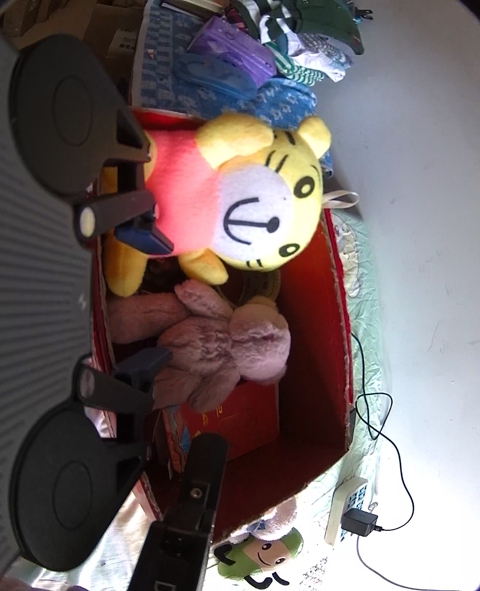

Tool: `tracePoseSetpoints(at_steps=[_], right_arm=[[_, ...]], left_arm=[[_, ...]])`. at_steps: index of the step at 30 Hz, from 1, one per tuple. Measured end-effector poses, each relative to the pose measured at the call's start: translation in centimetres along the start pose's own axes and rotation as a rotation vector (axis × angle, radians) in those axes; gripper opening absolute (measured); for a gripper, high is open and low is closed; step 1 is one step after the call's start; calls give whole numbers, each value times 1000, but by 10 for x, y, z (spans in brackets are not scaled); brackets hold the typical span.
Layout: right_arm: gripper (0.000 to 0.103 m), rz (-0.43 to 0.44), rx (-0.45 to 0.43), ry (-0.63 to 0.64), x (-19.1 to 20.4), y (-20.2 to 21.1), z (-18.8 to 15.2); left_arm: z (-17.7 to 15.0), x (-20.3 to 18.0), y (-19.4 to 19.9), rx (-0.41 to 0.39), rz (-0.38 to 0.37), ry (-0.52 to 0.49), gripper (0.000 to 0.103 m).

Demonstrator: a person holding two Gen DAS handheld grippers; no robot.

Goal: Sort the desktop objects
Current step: 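Open the right gripper, release the teddy bear, and withdraw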

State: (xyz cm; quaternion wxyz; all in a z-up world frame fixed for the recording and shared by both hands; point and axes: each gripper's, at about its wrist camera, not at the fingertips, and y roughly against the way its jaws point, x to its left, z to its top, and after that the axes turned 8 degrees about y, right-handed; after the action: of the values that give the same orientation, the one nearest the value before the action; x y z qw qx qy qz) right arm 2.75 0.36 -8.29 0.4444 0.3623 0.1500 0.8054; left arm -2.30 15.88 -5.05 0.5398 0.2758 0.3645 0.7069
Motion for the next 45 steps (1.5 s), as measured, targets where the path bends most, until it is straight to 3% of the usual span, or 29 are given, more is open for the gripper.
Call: tracePoseSetpoints(at_steps=[6, 22, 35, 45], right_arm=[[29, 39, -38, -20, -6, 23, -5], [33, 96, -49, -47, -65, 77, -5], [33, 47, -61, -92, -149, 130, -7], [33, 1, -48, -127, -213, 159, -9]], left_arm=[[-4, -16, 20, -41, -10, -15, 69], [-5, -90, 62, -76, 139, -29, 80], [-15, -197, 66, -61, 117, -110, 86], [-24, -273, 40, 11, 91, -166, 89]])
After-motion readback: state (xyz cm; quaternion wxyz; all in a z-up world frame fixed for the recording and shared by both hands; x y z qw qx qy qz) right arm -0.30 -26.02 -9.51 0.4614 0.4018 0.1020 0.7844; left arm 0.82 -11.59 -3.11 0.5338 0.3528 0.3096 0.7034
